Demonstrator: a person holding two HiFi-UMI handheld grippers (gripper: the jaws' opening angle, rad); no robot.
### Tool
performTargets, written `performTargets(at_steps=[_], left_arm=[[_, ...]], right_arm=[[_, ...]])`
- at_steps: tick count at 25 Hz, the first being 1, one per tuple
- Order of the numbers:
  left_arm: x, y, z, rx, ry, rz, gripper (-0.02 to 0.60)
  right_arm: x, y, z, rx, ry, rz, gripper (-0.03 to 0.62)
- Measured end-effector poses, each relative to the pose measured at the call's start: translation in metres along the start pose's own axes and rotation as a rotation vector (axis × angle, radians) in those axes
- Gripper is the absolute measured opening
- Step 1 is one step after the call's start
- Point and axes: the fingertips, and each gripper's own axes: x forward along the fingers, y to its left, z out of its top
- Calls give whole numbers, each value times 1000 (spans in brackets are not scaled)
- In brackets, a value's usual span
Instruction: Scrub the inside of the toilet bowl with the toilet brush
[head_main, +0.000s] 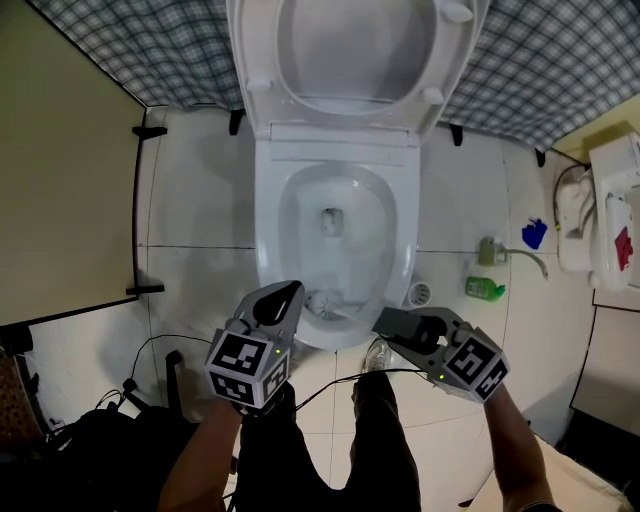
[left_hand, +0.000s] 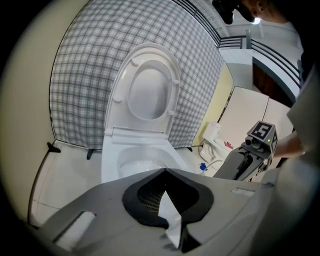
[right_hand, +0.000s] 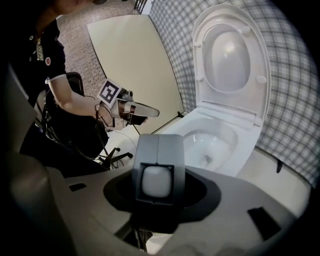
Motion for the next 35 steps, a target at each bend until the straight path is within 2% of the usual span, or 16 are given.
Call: performTargets(at_steps=[4,8,16,23,30,35], left_arm=[[-1,-2,0,4,1,1,9],[-5,-1,1,4,2,5,9],[-12,12,2,17,4,21,9],[-14,18,-2,5,8,20,9],[-13,22,0,1,9,16,9],[-12,24,-2,4,13,15,9]], right_arm=[[-6,-5,-2,-33,58,6,181],[12,-6,1,2,13,-18,178],[51,-16,26,18,-96,-153,181],[72,-61,48,83,-179,-309,183],[79,-111,69,172,-284,-412,182],[68,-136,74,176,-308,-488,181]])
